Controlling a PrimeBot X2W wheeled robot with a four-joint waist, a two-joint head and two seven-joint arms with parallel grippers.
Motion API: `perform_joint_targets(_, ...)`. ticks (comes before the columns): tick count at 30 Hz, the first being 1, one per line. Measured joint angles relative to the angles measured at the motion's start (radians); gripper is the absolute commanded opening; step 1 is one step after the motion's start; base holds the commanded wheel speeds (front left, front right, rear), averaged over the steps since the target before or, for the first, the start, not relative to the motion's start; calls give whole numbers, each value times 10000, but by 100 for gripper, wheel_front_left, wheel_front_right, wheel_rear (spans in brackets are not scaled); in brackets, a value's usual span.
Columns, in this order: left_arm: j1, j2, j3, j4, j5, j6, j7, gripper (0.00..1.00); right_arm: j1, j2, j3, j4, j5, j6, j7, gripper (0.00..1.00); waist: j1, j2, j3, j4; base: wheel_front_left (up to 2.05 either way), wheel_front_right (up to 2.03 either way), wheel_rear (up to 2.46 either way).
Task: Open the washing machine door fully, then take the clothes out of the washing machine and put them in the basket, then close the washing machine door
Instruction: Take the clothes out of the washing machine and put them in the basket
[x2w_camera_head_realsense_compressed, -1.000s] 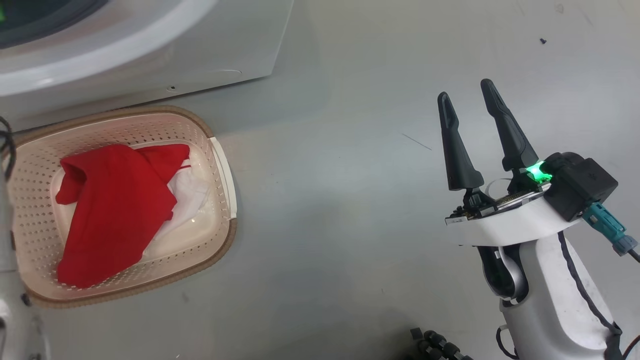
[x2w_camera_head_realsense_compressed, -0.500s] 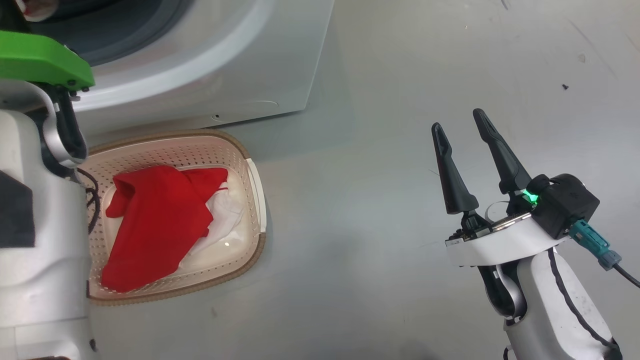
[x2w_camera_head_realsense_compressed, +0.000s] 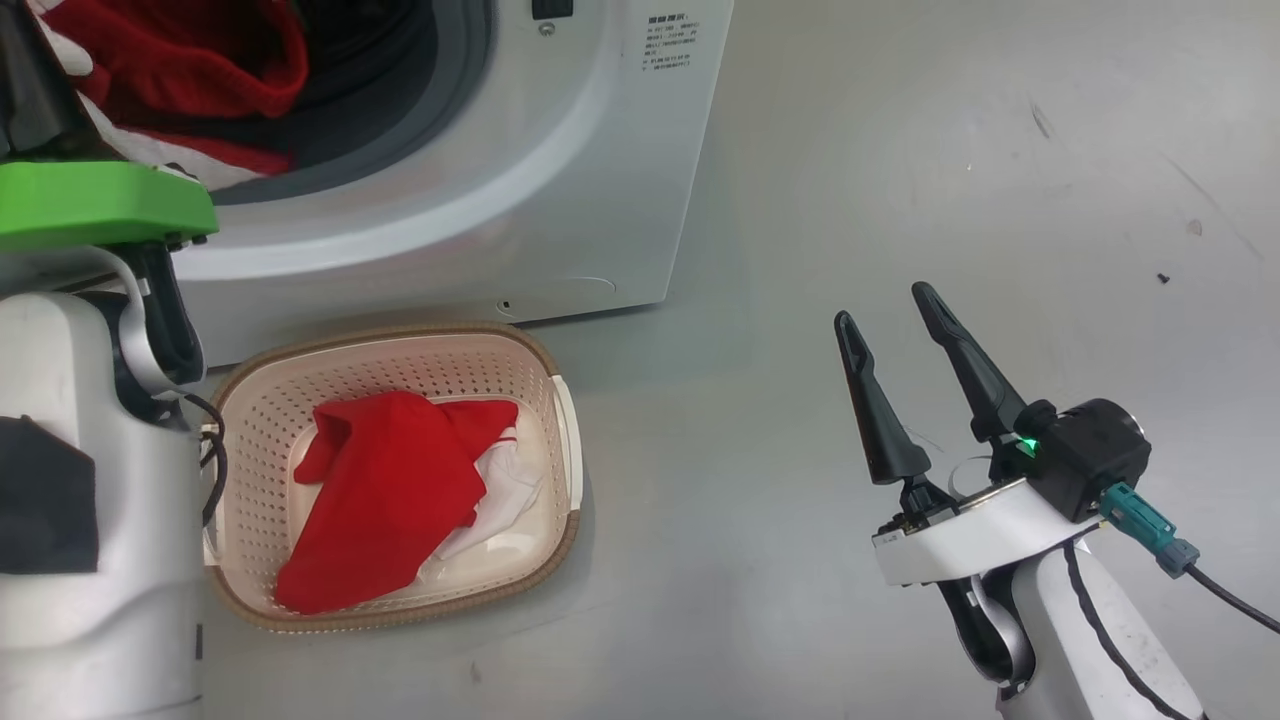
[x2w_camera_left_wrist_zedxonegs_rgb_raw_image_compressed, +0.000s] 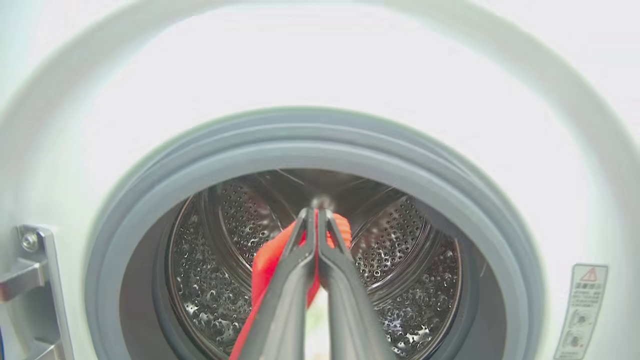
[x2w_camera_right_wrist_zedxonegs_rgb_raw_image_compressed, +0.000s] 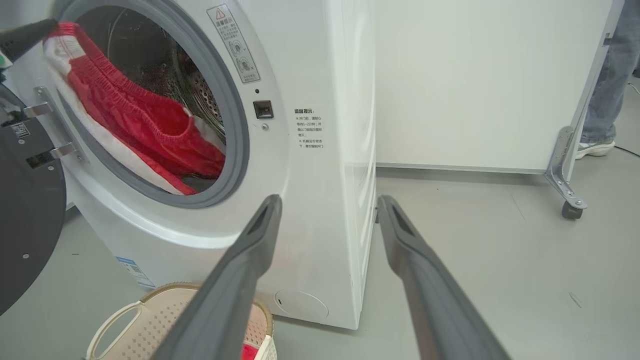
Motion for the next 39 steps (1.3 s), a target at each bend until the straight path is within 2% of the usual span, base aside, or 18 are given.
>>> perform_joint_targets(12,860,46,-232,-1793,539,-46,-125,0,592,21,4,105,-65,0,0,100,0,0,-941,250,0,0,0)
perform_joint_targets(24,1825,33,-485,-3649,897,17,-205,0,997,58,-332,100,-134,0,0,100,0,0,-1390,338,0,0,0)
perform_joint_targets(33,2737,-71,-581,-4510,897,92,-61,0,1007,71,-314,-65,-174,0,0,100,0,0,-1345,396,0,0,0)
perform_joint_targets(39,3668,-228,-811,-4458,802,105,81,0,1009,71,-337,-88,-194,0,0,100,0,0,-1207,421,0,0,0)
